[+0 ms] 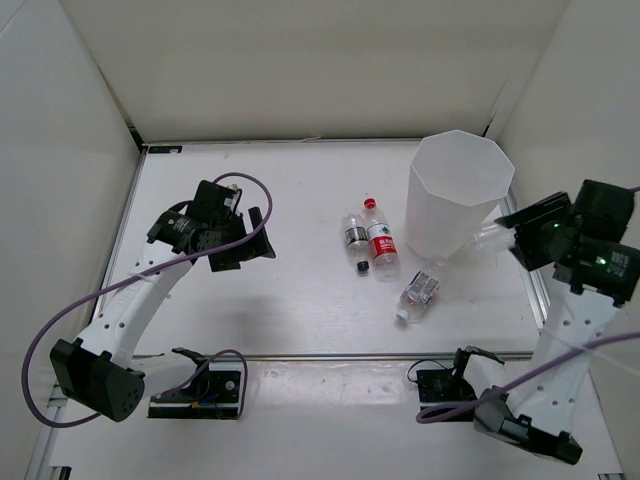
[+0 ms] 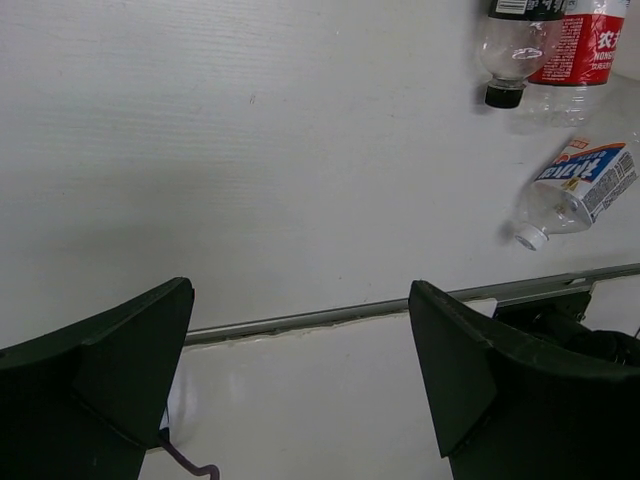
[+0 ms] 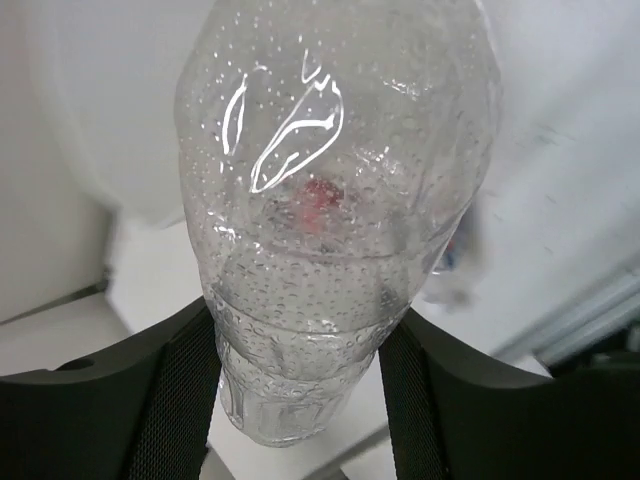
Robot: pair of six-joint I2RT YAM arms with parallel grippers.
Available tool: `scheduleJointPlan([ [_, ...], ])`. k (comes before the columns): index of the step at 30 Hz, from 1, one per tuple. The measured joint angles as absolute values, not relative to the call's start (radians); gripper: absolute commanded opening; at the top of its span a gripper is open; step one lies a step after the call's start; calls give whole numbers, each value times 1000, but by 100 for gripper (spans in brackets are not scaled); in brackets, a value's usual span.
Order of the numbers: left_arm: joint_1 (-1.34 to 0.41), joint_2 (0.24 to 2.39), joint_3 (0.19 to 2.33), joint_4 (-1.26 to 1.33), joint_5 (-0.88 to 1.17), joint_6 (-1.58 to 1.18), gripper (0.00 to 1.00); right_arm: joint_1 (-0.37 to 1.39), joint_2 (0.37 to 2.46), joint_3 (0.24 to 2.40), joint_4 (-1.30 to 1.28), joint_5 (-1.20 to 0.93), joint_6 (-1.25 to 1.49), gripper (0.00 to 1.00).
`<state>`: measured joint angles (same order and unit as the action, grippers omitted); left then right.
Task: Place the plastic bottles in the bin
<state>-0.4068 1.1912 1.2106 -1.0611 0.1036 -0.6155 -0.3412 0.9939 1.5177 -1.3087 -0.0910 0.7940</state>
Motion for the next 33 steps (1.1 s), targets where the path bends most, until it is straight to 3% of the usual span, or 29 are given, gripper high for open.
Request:
scheduleJointPlan([
  [6, -407, 1187, 1211, -1061, 110, -608, 100, -338, 1075, 1871, -1319, -137, 803, 11],
  [17, -407, 1185, 1201, -1053, 124, -605, 100, -104, 1504, 1998, -1234, 136, 698, 19],
  [18, -407, 1185, 1197, -1052, 126, -605, 100, -67, 1511, 1998, -1225, 170, 686, 22],
  [21, -407, 1185, 1184, -1048, 131, -605, 100, 32, 1502, 2004, -1207, 252, 657, 100],
  [27, -407, 1185, 1171, -1044, 137, -603, 100, 148, 1480, 2082, -1222, 410, 616, 100],
  [33, -407, 1184, 1167, -1037, 138, -602, 100, 118, 1363, 2060, -1262, 418, 629, 100],
])
